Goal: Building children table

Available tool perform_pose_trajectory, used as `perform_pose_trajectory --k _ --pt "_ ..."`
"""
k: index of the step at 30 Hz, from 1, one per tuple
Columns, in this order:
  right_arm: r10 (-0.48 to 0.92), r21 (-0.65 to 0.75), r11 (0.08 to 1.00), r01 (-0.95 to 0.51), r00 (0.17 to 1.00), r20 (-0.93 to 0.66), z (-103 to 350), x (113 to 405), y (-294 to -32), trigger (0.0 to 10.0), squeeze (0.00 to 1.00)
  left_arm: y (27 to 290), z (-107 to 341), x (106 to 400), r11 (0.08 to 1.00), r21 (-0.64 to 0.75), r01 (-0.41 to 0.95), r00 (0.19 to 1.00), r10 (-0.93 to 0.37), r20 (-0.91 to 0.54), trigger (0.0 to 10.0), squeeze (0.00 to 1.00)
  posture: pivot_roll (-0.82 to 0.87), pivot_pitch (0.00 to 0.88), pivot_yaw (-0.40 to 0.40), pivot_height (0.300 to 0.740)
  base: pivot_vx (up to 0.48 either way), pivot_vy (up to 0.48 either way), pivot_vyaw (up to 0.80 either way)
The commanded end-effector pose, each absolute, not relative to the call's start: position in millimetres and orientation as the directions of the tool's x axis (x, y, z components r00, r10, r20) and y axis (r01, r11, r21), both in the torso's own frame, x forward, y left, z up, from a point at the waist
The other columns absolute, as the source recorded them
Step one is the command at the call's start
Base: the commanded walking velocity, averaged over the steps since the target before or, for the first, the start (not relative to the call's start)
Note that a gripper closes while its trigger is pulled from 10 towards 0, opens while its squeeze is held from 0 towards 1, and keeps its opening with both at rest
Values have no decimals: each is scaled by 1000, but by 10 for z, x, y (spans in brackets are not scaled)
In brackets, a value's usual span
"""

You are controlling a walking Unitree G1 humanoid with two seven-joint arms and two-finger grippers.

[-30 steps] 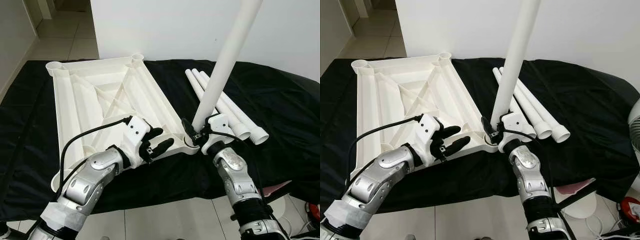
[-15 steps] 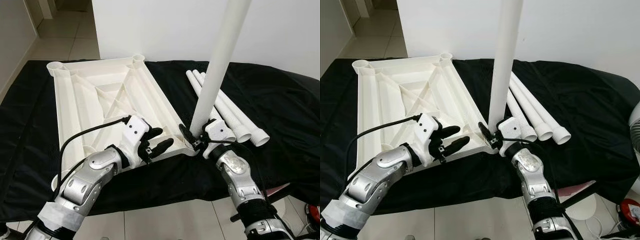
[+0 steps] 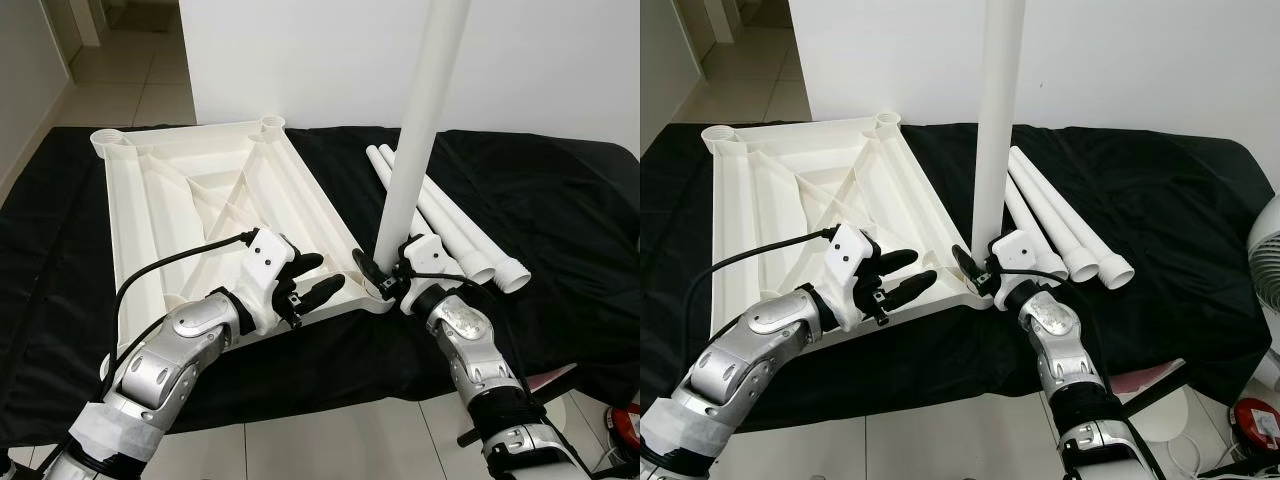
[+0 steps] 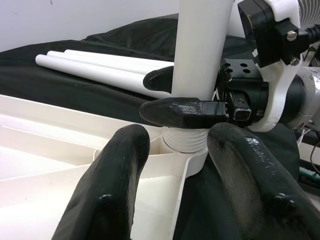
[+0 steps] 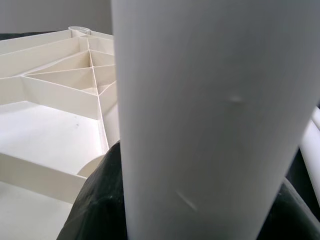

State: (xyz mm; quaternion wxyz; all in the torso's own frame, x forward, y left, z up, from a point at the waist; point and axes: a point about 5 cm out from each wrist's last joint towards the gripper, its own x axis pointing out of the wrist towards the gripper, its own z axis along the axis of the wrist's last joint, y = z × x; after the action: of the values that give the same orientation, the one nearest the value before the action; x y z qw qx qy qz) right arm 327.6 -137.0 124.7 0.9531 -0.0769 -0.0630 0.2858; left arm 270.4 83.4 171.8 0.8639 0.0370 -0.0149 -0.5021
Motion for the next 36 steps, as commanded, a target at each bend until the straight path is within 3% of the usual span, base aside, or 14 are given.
perform_pose_trajectory --k 1,22,29,31,36 --pt "529 -89 840 -535 844 -85 887 3199 -1433 10000 0 802 1772 2657 384 86 919 386 -922 -8 10000 0 85 67 -69 740 0 0 0" --pt "526 44 851 -524 848 -67 843 3203 -1366 10000 0 820 1804 2641 393 91 915 395 -919 -2 10000 0 93 78 -77 740 0 0 0" --pt "496 150 862 -483 866 -61 758 3153 -1365 10000 0 825 1812 2640 393 90 915 395 -919 -4 10000 0 93 77 -75 740 0 0 0" --pt "448 242 873 -423 892 -56 710 3142 -1394 10000 0 829 1815 2639 392 92 915 394 -919 -4 10000 0 93 78 -73 740 0 0 0" --pt "427 262 879 -398 902 -62 687 3138 -1413 10000 0 829 1818 2642 391 92 916 393 -919 -3 10000 0 91 78 -74 740 0 0 0"
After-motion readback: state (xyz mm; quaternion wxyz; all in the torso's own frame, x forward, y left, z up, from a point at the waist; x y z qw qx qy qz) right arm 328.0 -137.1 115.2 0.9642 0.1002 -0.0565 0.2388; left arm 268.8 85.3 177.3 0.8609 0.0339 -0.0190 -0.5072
